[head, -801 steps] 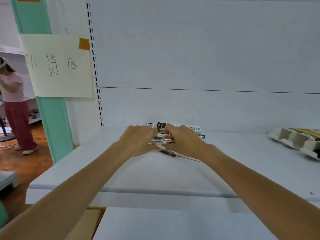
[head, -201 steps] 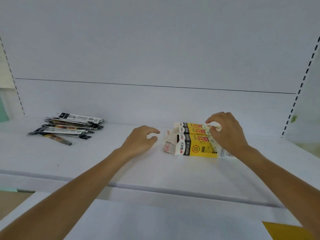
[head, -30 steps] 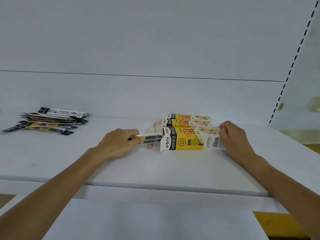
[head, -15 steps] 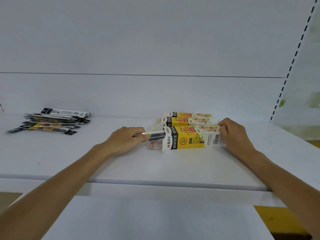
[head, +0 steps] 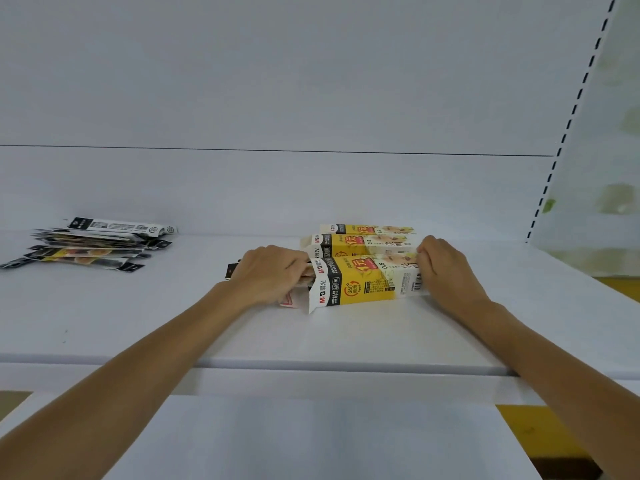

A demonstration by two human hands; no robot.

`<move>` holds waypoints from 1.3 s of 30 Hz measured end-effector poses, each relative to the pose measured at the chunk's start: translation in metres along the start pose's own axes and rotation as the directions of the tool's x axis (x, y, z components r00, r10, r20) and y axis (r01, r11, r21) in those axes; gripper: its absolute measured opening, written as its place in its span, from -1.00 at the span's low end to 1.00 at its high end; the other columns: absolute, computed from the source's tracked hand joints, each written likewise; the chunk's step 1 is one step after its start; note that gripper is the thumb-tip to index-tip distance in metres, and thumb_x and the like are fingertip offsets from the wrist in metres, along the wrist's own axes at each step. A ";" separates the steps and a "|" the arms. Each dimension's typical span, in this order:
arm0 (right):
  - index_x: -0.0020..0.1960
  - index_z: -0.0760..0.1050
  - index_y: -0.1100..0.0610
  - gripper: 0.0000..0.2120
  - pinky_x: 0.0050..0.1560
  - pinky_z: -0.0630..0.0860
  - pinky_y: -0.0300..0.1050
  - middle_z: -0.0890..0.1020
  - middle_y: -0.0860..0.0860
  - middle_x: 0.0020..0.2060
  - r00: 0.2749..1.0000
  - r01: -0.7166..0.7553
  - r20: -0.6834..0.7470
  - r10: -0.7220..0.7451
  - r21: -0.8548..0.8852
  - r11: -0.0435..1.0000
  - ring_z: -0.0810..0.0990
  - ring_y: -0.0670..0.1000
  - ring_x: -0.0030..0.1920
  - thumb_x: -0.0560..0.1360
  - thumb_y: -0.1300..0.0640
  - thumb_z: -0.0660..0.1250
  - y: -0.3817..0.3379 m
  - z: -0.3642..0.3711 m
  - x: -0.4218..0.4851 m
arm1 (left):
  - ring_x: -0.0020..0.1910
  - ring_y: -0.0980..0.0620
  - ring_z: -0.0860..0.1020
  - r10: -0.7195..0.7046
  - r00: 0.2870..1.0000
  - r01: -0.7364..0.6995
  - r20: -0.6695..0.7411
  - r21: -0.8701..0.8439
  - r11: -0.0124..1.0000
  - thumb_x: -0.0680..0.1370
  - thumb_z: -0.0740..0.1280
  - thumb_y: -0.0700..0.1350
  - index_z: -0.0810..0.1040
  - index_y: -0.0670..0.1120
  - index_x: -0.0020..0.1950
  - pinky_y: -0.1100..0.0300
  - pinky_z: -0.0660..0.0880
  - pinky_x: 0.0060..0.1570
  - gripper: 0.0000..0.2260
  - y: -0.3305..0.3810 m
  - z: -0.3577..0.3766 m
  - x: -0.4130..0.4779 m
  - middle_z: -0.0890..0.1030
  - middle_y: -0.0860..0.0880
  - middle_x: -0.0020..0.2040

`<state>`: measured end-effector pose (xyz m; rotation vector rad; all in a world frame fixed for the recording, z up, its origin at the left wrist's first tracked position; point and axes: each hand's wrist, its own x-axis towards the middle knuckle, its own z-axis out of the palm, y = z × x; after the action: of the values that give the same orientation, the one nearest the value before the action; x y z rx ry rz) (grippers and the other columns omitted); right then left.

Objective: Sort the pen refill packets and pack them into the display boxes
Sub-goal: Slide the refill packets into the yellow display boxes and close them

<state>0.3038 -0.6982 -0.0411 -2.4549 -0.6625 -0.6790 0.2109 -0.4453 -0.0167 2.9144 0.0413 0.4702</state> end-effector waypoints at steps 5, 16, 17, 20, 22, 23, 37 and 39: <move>-0.21 0.38 0.18 -0.66 -0.28 0.25 -0.09 0.48 0.06 -0.24 0.999 0.042 -0.022 -0.045 -0.136 0.990 0.37 0.06 -0.19 0.54 0.05 -0.06 -0.001 -0.001 -0.008 | -0.14 -0.08 0.46 -0.080 0.996 0.079 -0.024 -0.053 0.995 0.62 0.01 -0.09 0.41 -0.06 -0.16 0.12 0.23 -0.19 -0.75 -0.006 0.010 -0.005 0.51 -0.03 -0.21; -0.44 0.20 0.10 -0.69 -0.42 0.06 -0.34 0.28 -0.08 -0.46 0.977 0.160 -0.119 -0.177 -0.141 0.977 0.29 0.02 -0.37 0.42 0.00 -0.04 -0.008 -0.008 -0.013 | -0.13 -0.09 0.42 -0.141 0.990 0.141 0.019 -0.048 0.989 0.63 0.01 -0.10 0.44 -0.17 -0.09 0.12 0.24 -0.23 -0.73 -0.006 0.002 -0.013 0.51 -0.06 -0.15; -0.44 0.20 0.10 -0.70 -0.42 0.04 -0.34 0.28 -0.07 -0.46 0.972 0.180 -0.123 -0.198 -0.139 0.974 0.28 0.02 -0.39 0.43 0.02 -0.02 -0.008 -0.008 -0.013 | -0.15 -0.09 0.43 -0.118 0.993 0.119 0.021 -0.042 0.992 0.64 0.01 -0.09 0.42 -0.16 -0.11 0.11 0.24 -0.24 -0.73 -0.005 0.001 -0.012 0.51 -0.06 -0.16; -0.44 0.19 0.10 -0.71 -0.41 0.11 -0.23 0.28 -0.06 -0.48 0.955 0.239 -0.153 -0.256 -0.119 0.964 0.25 0.01 -0.41 0.44 0.09 0.00 -0.007 -0.006 -0.012 | -0.22 -0.07 0.45 -0.038 0.997 0.045 0.069 -0.115 0.992 0.65 0.01 -0.08 0.39 -0.19 -0.12 0.11 0.27 -0.31 -0.72 0.002 0.000 -0.007 0.54 -0.11 -0.17; -0.43 0.20 0.10 -0.72 -0.39 0.18 -0.17 0.29 -0.04 -0.48 0.943 0.250 -0.191 -0.272 -0.131 0.959 0.26 0.01 -0.42 0.44 0.11 0.00 -0.007 -0.005 -0.012 | -0.27 -0.02 0.43 -0.027 0.992 0.063 0.121 -0.301 0.951 0.64 0.04 -0.09 0.39 -0.19 -0.14 0.17 0.28 -0.33 -0.73 0.006 0.005 -0.004 0.52 -0.08 -0.20; -0.43 0.21 0.11 -0.72 -0.39 0.19 -0.16 0.30 -0.03 -0.47 0.947 0.232 -0.196 -0.255 -0.133 0.964 0.27 0.02 -0.41 0.44 0.10 0.00 -0.006 -0.004 -0.011 | -0.29 0.02 0.43 -0.037 0.987 0.101 0.158 -0.420 0.902 0.64 0.07 -0.09 0.43 -0.21 -0.11 0.20 0.29 -0.33 -0.74 0.007 0.007 -0.003 0.51 -0.04 -0.22; -0.10 0.57 0.10 -0.43 -0.21 0.31 -0.10 0.65 -0.01 -0.15 0.973 0.221 -0.013 -0.230 -0.220 0.950 0.51 0.05 -0.17 0.50 -0.15 -0.16 -0.003 0.003 -0.002 | -0.10 0.02 0.51 -0.170 0.978 0.208 0.121 -0.506 0.837 0.55 0.30 -0.12 0.56 -0.03 -0.09 0.24 0.33 -0.11 -0.94 -0.043 -0.007 -0.023 0.63 -0.06 -0.09; -0.08 0.56 0.11 -0.46 -0.19 0.32 -0.10 0.63 0.00 -0.14 0.979 0.197 -0.023 -0.203 -0.158 0.968 0.49 0.05 -0.14 0.51 -0.15 -0.12 -0.003 0.004 -0.004 | -0.10 0.03 0.53 -0.186 0.975 0.223 0.122 -0.529 0.819 0.54 0.31 -0.13 0.57 -0.03 -0.10 0.22 0.34 -0.08 -0.94 -0.042 -0.007 -0.022 0.64 -0.04 -0.11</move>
<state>0.3004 -0.6942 -0.0455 -2.5301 -0.8811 -0.8848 0.1879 -0.4044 -0.0253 2.3294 0.1814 0.2884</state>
